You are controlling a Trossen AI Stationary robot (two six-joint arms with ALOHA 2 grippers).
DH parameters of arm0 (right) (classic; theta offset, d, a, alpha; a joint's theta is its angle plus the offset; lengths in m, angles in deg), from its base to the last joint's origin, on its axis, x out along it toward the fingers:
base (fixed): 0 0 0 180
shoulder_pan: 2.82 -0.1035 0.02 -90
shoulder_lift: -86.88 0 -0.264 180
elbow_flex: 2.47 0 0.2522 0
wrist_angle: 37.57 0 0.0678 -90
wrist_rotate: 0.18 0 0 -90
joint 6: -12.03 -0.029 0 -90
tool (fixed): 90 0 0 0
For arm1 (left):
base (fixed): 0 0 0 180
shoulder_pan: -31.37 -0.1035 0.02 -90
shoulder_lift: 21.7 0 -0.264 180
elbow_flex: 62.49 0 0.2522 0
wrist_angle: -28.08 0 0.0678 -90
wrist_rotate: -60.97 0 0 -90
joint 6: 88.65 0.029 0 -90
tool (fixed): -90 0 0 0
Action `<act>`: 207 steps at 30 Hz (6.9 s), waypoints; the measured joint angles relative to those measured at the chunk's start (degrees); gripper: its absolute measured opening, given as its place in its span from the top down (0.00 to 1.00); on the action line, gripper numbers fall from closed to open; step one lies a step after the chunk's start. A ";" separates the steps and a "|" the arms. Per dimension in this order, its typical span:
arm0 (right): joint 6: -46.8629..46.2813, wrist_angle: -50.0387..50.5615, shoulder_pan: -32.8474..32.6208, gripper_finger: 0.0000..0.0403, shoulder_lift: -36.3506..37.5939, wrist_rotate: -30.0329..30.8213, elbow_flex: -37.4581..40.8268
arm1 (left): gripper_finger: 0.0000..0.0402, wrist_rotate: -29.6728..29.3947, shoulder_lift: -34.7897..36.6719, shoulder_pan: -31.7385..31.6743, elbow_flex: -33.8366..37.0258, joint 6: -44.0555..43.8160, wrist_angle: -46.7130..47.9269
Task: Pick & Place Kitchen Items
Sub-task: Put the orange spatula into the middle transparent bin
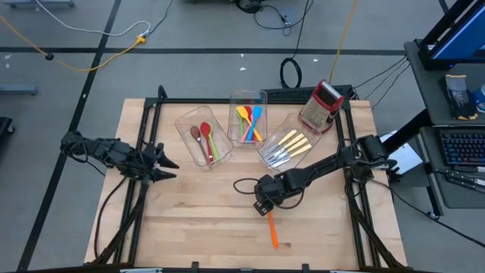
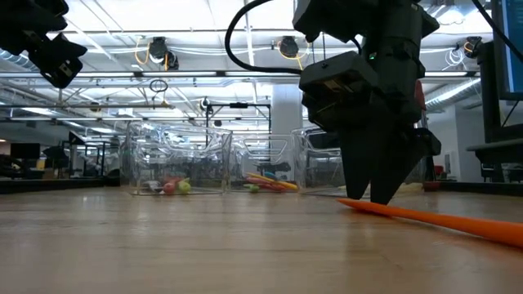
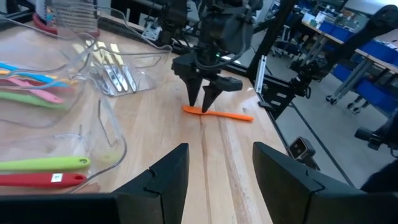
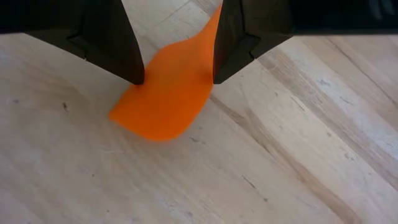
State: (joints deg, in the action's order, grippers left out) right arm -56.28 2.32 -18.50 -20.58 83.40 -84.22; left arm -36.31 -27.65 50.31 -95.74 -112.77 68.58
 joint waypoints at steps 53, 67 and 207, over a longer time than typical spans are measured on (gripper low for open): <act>-9.05 9.26 0.24 1.00 -3.72 3.68 0.07 | 0.55 -1.84 -0.02 0.00 0.00 -2.60 0.09; -8.73 10.85 0.40 1.00 3.84 7.70 0.32 | 0.55 -1.82 -0.02 0.00 -0.02 -1.64 0.27; -12.55 15.75 -1.01 0.77 -2.93 6.09 0.16 | 0.55 -1.58 -0.02 0.00 -0.02 -3.26 4.00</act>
State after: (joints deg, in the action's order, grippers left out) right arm -68.83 18.07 -19.50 -23.51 89.48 -84.06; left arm -37.89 -27.67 50.31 -95.76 -116.02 72.58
